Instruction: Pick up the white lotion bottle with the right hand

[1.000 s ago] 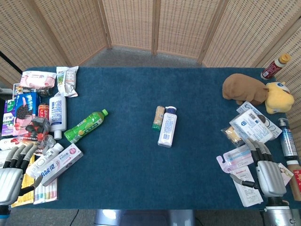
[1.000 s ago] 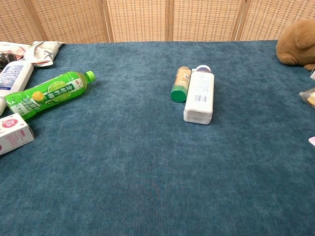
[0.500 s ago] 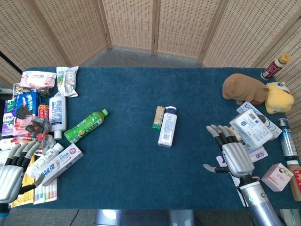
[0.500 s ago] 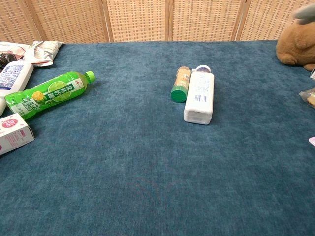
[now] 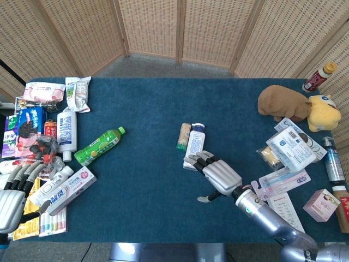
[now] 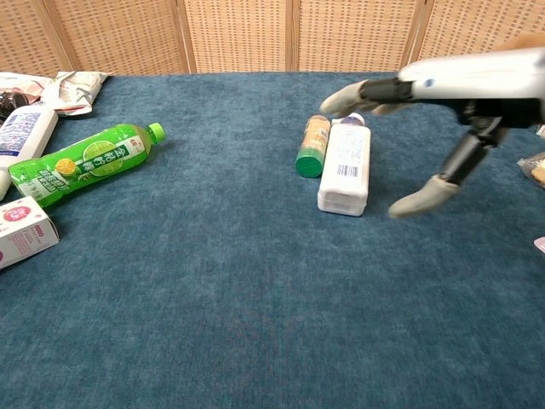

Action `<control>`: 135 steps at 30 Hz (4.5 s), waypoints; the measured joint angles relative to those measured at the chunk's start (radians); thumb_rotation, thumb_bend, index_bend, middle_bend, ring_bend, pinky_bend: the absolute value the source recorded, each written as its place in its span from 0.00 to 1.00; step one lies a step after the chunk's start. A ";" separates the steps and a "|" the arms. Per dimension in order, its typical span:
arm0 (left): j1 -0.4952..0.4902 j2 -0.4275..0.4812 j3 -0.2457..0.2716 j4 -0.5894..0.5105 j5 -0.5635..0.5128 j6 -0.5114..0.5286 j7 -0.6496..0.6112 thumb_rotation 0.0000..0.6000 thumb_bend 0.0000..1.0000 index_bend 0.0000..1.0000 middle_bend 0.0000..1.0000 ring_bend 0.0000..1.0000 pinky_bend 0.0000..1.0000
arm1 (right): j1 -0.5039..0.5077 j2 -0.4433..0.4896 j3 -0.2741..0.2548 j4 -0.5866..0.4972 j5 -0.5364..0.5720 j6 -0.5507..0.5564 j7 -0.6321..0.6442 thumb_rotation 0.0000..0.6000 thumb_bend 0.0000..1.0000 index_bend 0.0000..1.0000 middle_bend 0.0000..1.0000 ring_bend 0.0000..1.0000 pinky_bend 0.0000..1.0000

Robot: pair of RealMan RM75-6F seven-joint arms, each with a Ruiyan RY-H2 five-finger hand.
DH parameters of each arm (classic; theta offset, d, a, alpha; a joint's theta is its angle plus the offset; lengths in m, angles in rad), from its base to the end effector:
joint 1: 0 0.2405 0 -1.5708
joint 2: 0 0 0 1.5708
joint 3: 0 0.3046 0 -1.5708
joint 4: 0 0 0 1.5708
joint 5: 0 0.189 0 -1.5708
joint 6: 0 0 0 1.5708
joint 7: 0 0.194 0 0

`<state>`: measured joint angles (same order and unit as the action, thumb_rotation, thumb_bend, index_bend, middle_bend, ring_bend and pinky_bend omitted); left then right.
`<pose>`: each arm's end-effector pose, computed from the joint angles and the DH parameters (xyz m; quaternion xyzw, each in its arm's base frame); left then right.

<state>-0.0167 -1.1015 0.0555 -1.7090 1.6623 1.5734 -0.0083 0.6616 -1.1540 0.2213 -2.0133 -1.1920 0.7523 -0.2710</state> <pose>-0.3178 0.1880 0.1849 -0.6109 -0.4063 -0.4199 0.5343 -0.1236 -0.3375 0.0639 0.7910 -0.4125 0.3621 0.2701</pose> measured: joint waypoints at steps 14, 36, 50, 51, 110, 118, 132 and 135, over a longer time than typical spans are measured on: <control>-0.001 0.002 -0.004 0.004 -0.014 -0.011 -0.009 1.00 0.32 0.00 0.00 0.00 0.00 | 0.242 -0.121 -0.017 0.094 0.231 -0.110 -0.092 0.85 0.16 0.00 0.00 0.00 0.00; 0.005 0.000 0.003 0.024 0.027 0.012 -0.054 1.00 0.32 0.00 0.00 0.00 0.00 | 0.404 -0.156 -0.208 0.200 0.515 -0.089 -0.140 0.81 0.17 0.00 0.00 0.00 0.00; -0.027 -0.025 -0.001 0.036 0.058 -0.007 -0.070 1.00 0.32 0.00 0.00 0.00 0.00 | 0.330 0.009 -0.231 0.069 0.464 0.033 -0.071 0.76 0.17 0.00 0.00 0.00 0.00; -0.028 -0.026 0.000 0.039 0.060 -0.008 -0.072 1.00 0.32 0.00 0.00 0.00 0.00 | 0.329 0.008 -0.222 0.071 0.460 0.053 -0.072 0.76 0.17 0.00 0.00 0.00 0.00; 0.018 -0.014 0.031 0.075 0.081 0.058 -0.130 1.00 0.31 0.00 0.00 0.00 0.00 | 0.310 -0.321 -0.039 0.617 0.674 0.099 -0.110 1.00 0.20 0.67 1.00 1.00 1.00; 0.009 -0.026 0.035 0.067 0.086 0.040 -0.122 1.00 0.31 0.00 0.00 0.00 0.00 | 0.208 -0.170 0.017 0.385 0.504 0.201 0.020 1.00 0.20 0.67 1.00 1.00 1.00; 0.013 -0.026 0.042 0.067 0.097 0.048 -0.124 1.00 0.30 0.00 0.00 0.00 0.00 | 0.111 0.008 0.098 0.087 0.379 0.282 0.138 1.00 0.19 0.66 1.00 1.00 1.00; 0.015 -0.028 0.042 0.070 0.099 0.053 -0.127 1.00 0.31 0.00 0.00 0.00 0.00 | 0.104 0.024 0.106 0.066 0.367 0.282 0.149 1.00 0.20 0.66 1.00 1.00 1.00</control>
<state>-0.0021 -1.1292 0.0979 -1.6388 1.7609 1.6262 -0.1348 0.7656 -1.1302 0.3274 -1.9474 -0.8249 1.0345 -0.1217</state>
